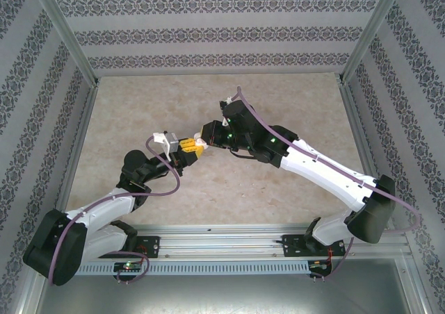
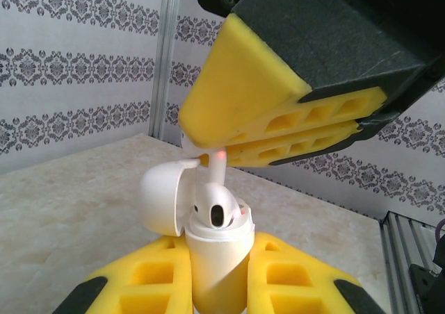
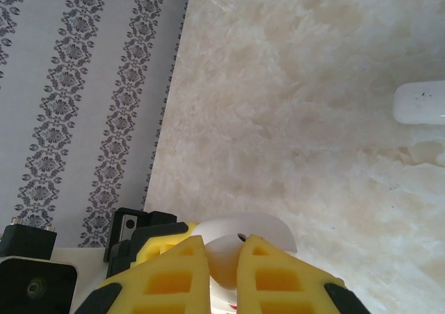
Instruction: Insert the wireless bluetooth earbuds into the charging case
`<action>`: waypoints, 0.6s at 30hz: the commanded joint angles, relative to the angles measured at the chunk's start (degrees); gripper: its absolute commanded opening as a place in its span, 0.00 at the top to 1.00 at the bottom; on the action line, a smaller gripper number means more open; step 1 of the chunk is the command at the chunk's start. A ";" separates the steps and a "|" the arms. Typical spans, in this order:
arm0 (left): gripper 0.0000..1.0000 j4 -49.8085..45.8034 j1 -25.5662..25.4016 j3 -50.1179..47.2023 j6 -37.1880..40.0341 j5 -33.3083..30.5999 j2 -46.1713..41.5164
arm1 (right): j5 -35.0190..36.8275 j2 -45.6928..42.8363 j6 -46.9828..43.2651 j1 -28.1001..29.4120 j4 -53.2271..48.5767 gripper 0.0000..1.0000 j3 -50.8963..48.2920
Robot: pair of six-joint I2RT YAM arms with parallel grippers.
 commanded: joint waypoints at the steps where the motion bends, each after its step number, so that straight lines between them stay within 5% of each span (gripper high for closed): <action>1: 1.00 3.80 -0.56 0.29 1.74 0.53 -0.42 | -2.70 0.22 0.42 0.71 -4.68 0.88 -0.01; 18: 1.00 3.81 -0.56 -0.35 2.29 -0.13 -0.34 | -3.52 -0.53 1.01 0.96 -4.49 0.89 -0.58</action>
